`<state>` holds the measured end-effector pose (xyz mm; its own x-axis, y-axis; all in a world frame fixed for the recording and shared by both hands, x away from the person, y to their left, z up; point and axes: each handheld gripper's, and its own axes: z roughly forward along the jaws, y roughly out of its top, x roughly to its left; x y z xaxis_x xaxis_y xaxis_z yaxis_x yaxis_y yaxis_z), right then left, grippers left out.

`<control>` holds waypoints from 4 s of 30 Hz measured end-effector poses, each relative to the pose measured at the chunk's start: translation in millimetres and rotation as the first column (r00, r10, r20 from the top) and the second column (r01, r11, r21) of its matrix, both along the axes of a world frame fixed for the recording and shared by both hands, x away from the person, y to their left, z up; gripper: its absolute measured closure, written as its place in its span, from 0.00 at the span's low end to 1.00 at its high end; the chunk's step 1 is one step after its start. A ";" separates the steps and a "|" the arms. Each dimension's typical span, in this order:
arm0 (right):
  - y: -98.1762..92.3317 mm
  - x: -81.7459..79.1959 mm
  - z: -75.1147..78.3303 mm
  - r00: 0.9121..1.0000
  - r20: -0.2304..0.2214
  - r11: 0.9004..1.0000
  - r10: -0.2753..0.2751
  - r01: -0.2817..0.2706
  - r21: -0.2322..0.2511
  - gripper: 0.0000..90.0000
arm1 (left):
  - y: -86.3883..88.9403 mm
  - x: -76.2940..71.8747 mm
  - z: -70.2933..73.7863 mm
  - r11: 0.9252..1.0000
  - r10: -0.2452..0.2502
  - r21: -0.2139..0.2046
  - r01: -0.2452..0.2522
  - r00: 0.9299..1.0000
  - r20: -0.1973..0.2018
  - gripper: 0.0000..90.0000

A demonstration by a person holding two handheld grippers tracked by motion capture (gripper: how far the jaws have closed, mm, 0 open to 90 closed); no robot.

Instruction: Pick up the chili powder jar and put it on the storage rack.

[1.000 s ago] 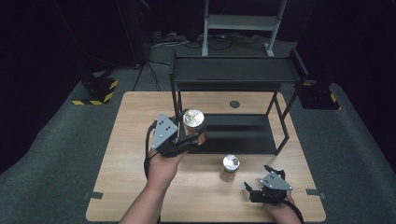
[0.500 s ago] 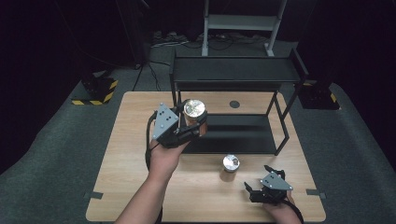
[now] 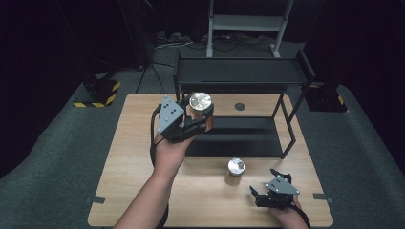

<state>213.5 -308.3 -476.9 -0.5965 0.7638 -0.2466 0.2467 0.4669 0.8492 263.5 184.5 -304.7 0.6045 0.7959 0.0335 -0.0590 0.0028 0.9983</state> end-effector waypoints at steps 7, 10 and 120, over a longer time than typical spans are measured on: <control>-0.1 0.1 0.0 1.000 0.000 1.000 0.001 -0.001 0.000 0.00 | -3.7 6.2 14.1 1.000 0.010 0.004 -0.010 1.000 0.025 0.38; -0.4 0.2 0.0 1.000 -0.001 1.000 0.002 -0.002 0.002 0.00 | -4.9 8.9 19.4 1.000 0.015 0.002 -0.015 0.999 0.031 0.38; -5.7 -0.2 -1.6 1.000 0.003 1.000 0.009 -0.009 0.029 0.00 | -46.2 111.2 66.5 0.982 0.190 -0.011 -0.190 0.981 -0.032 0.17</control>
